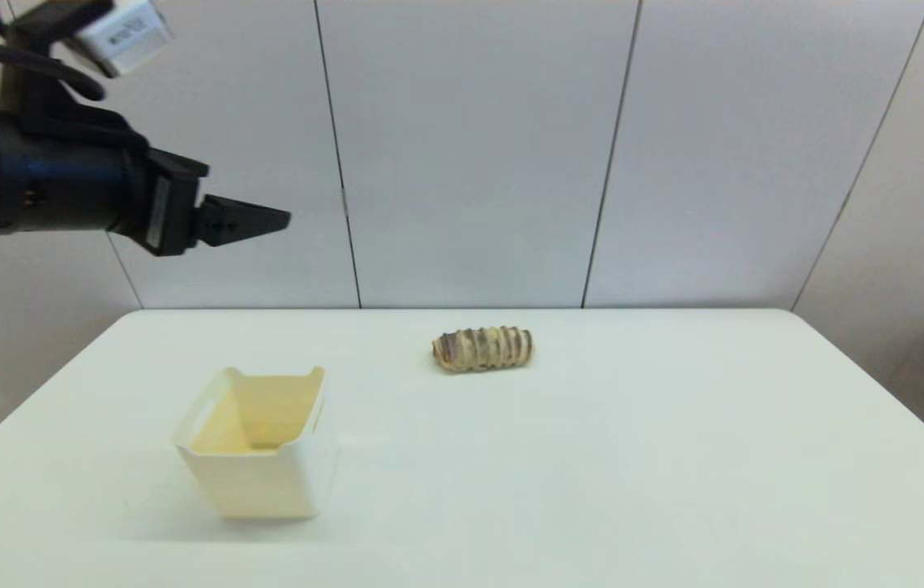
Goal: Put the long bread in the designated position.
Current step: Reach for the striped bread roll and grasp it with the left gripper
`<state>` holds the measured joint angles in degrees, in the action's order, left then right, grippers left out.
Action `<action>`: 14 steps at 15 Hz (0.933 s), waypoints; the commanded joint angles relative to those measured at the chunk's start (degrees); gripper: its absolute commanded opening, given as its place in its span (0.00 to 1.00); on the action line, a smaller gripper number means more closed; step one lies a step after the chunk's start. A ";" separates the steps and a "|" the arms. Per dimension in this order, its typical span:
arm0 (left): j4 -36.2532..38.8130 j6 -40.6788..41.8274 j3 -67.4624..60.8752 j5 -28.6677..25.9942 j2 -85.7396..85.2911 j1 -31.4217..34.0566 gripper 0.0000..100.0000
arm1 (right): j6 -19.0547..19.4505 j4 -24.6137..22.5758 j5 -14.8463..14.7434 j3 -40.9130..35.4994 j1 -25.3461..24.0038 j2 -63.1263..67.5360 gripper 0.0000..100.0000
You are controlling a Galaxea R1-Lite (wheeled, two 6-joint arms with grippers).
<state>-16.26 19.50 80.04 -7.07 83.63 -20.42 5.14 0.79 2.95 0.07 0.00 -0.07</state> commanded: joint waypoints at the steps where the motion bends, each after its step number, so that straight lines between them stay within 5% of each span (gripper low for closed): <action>1: 2.90 5.81 5.83 -5.06 13.14 -4.37 1.00 | 0.04 0.00 0.04 0.01 0.00 0.07 1.00; 8: 2.81 15.48 17.43 -14.29 29.31 -8.50 1.00 | 0.04 0.00 0.04 -0.07 0.00 0.07 1.00; 14: 2.90 16.00 26.48 -15.78 40.56 -11.22 1.00 | 0.04 0.00 0.04 0.01 0.00 0.07 1.00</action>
<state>-13.34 35.36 103.14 -22.52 118.19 -30.45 5.14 0.79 2.94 0.05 0.00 -0.07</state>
